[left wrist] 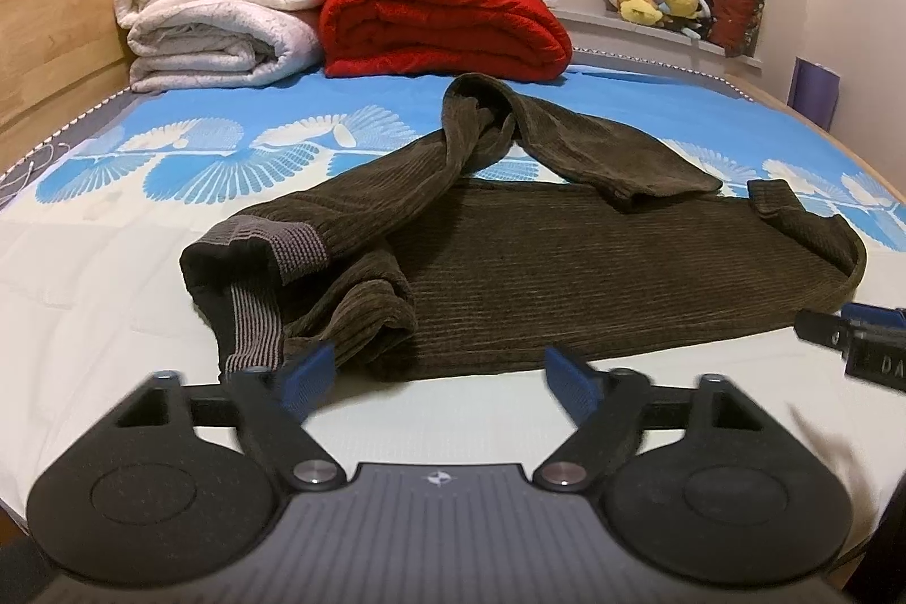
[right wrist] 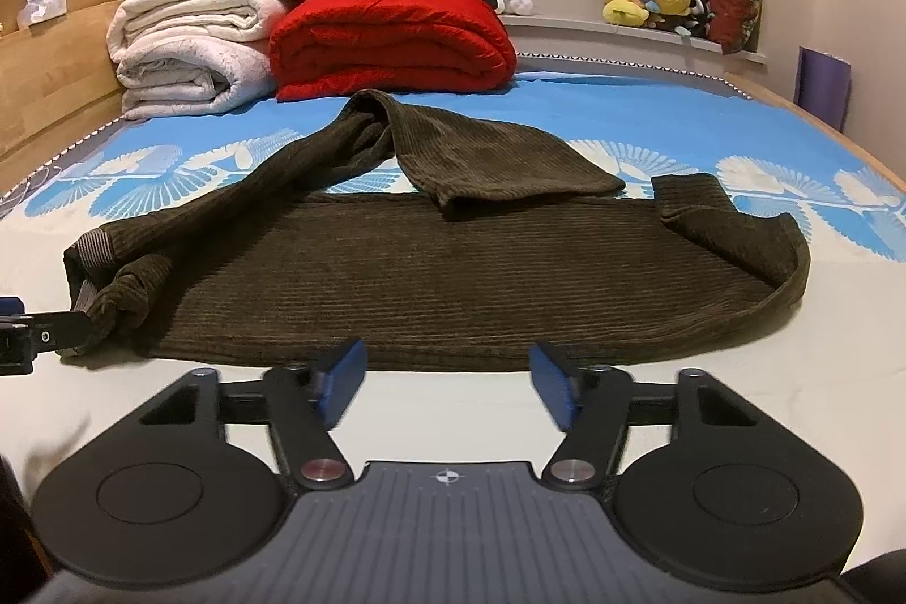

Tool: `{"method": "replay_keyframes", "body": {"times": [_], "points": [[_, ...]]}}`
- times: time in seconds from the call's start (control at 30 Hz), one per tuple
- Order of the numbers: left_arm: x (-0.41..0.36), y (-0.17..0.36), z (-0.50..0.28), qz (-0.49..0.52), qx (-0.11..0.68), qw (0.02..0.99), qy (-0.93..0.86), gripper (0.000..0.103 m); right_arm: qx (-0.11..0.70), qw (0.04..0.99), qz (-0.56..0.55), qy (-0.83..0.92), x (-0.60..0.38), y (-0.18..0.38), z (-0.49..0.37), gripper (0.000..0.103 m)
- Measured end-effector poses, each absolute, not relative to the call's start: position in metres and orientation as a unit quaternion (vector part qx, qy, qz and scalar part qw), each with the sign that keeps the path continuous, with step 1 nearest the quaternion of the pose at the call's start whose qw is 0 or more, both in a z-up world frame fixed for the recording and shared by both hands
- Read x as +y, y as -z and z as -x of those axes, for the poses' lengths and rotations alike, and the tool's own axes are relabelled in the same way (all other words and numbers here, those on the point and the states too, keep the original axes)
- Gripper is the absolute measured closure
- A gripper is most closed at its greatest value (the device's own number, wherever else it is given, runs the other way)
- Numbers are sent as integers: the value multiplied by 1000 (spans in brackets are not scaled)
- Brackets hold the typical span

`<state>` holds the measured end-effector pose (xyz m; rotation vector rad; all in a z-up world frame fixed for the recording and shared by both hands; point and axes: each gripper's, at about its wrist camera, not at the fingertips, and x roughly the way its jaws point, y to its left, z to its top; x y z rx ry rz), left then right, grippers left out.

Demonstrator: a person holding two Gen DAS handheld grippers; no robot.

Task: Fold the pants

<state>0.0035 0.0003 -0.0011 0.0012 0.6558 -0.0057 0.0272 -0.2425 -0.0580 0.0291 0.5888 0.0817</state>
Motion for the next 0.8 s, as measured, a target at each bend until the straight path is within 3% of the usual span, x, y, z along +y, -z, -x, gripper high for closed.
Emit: {"method": "replay_keyframes", "body": {"times": [0.13,0.2,0.4,0.5,0.6,0.73,0.8], "points": [[0,-4,-2,-9,313,950,16,79,277,960,-45,-26,-256,49,-30,56],[2,-7,-4,-10,314,949,19,87,268,961,-69,-11,-272,39,-34,59],[28,-27,-28,-61,302,950,44,87,245,964,-71,72,-352,18,-57,58],[49,-18,-44,-95,317,943,42,87,245,951,-139,128,-414,32,-71,56],[81,-5,-64,-19,376,926,12,87,259,937,-176,158,-448,53,-81,56],[86,9,-83,-4,429,903,6,85,307,908,-221,181,-468,95,-112,56],[83,13,-90,-9,443,896,21,80,318,894,-255,184,-483,110,-133,51]]}}
